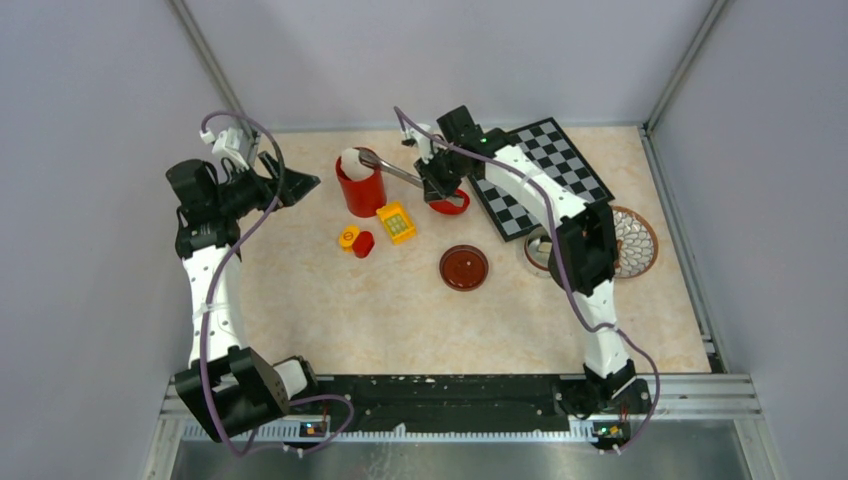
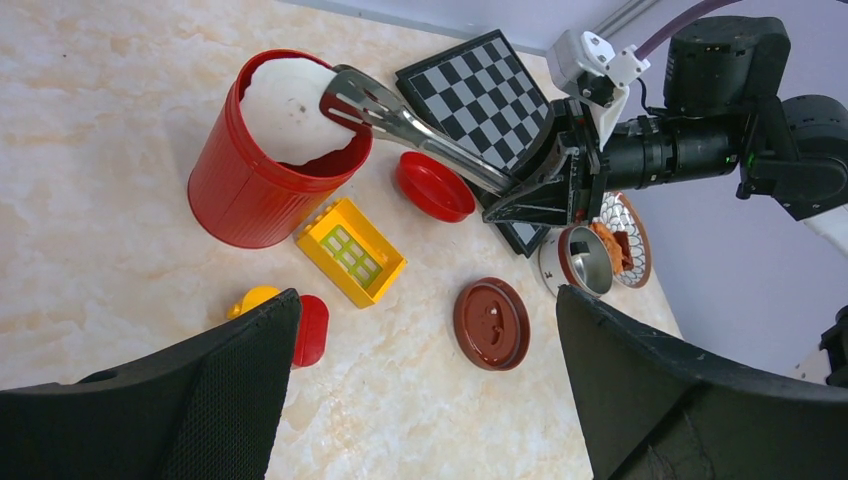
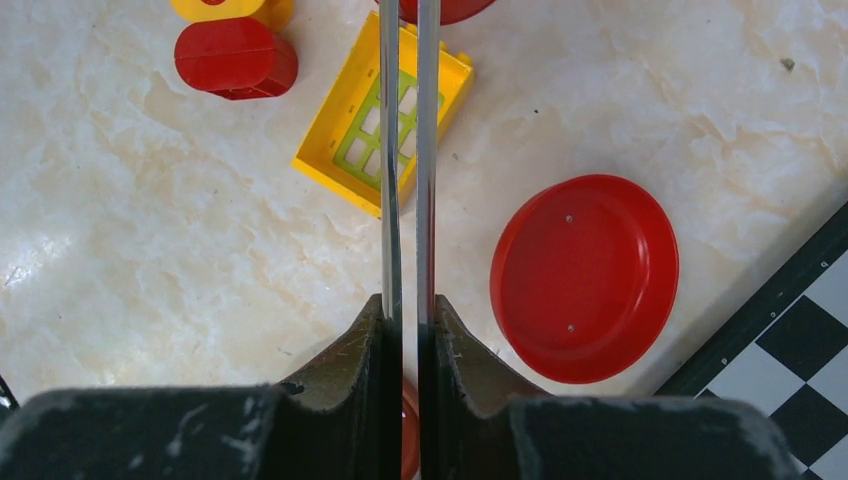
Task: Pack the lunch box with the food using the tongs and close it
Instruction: Place the fake food in the packing box.
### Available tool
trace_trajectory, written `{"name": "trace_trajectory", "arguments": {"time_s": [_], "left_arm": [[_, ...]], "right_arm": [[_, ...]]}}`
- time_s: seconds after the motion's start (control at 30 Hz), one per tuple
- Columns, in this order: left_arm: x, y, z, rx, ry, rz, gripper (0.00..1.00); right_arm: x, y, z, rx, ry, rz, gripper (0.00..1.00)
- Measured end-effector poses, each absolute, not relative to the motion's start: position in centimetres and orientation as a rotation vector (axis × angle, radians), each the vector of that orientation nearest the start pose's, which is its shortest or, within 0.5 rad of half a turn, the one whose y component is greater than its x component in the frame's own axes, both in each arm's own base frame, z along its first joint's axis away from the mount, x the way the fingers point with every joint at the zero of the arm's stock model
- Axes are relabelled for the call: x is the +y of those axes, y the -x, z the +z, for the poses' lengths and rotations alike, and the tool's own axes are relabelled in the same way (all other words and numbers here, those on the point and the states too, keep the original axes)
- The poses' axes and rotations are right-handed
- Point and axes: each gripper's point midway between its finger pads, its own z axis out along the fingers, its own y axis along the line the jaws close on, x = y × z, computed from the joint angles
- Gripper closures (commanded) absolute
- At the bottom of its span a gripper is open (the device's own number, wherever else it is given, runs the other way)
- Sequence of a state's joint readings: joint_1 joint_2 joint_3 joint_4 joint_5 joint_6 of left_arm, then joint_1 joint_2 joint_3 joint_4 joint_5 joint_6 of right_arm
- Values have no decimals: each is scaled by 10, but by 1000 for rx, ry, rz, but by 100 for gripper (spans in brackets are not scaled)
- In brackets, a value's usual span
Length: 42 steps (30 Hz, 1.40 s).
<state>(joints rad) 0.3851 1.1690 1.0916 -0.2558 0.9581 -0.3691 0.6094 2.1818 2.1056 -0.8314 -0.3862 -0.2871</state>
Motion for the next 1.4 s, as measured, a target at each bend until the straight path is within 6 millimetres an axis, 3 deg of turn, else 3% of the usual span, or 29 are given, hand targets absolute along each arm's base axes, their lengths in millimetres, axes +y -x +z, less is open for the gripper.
{"name": "trace_trajectory", "arguments": {"time_s": [0.07,0.23,0.63,0.83,0.97,1.17,1.27,1.4], "left_arm": [[-26,-341,308,1847,39,-893,1],[-27,-340,308,1846,32,-902,1],[-28,-340,310,1841,25,-910,1],[-29,-339,310,1838,16,-916,1],[-31,-337,311,1838,1,-929,1],[-34,-334,305,1850,-46,-942,1],[-36,-333,297,1875,-74,-926,1],[-47,-329,286,1916,-144,-905,1]], "right_arm": [[356,-408,156,2154,1231,618,79],[362,-406,158,2139,1240,631,70],[367,-401,163,2135,1234,682,69],[358,-401,185,2122,1199,725,69],[332,-406,217,2094,1137,732,69],[258,-398,264,2078,1013,688,69],[221,-387,271,2093,958,663,68],[175,-373,258,2170,896,633,68]]}}
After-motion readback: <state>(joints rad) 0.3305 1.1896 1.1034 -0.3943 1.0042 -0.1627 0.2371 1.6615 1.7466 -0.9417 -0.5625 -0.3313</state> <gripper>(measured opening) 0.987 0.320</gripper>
